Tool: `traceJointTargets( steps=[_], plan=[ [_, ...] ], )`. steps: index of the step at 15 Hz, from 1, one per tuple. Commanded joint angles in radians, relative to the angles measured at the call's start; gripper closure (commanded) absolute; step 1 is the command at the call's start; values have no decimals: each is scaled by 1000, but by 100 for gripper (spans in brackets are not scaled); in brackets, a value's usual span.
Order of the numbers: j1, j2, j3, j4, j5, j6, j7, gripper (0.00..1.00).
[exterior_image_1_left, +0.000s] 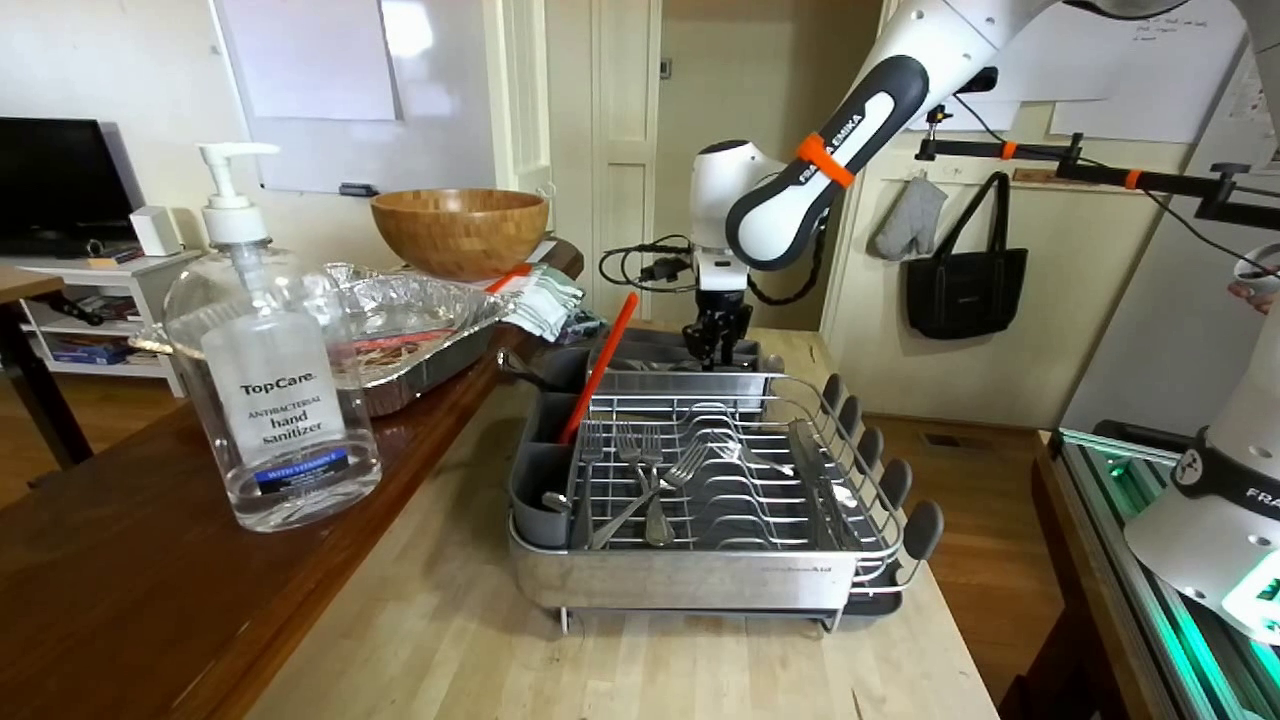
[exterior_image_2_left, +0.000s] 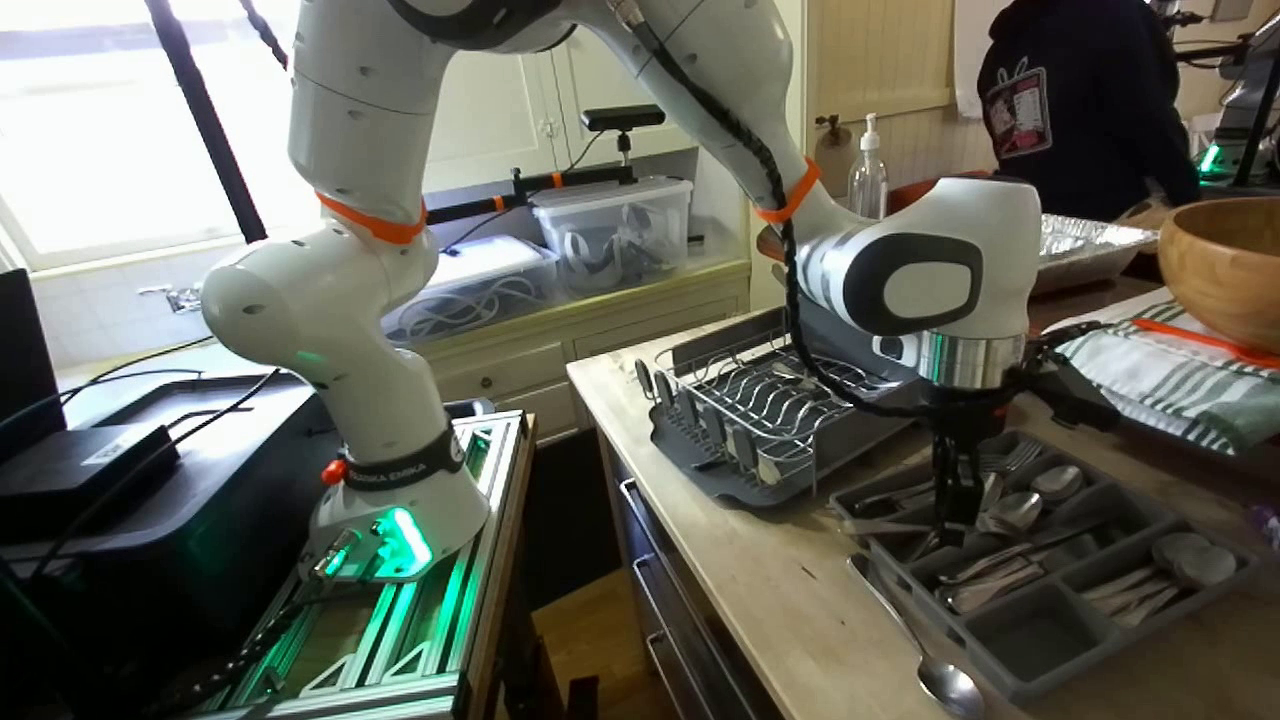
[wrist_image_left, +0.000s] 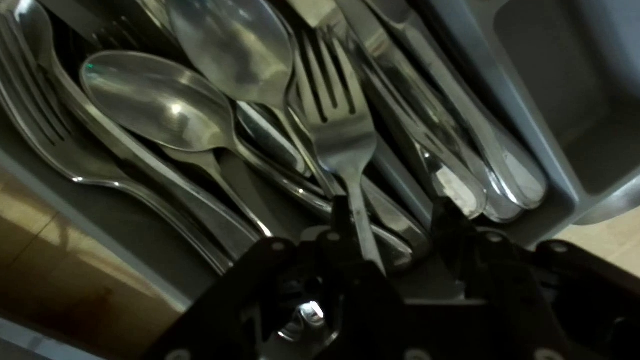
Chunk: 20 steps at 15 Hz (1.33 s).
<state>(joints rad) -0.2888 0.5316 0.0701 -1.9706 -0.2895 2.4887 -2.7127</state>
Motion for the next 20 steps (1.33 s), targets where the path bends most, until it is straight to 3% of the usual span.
traceJointTargets(
  steps=[1, 6, 8, 10, 12, 13, 14, 15, 16, 20],
  plan=[
    [24, 12, -19, 7, 24, 4, -45, 55],
    [20, 23, -13, 11, 22, 1, -45, 61],
    [-15, 33, 19, 15, 10, -3, -45, 64],
    [-17, 40, 18, 15, 5, 27, -44, 56],
    [-25, 47, 25, 19, -2, 33, -43, 54],
    [-23, 49, 23, 20, -3, 34, -43, 65],
    [-25, 50, 25, 22, -4, 32, -43, 68],
    [-25, 52, 24, 23, -5, 31, -43, 64],
    [-27, 53, 24, 24, -7, 33, -43, 69],
    [-27, 64, 21, 30, -7, 33, -42, 67]
  ],
)
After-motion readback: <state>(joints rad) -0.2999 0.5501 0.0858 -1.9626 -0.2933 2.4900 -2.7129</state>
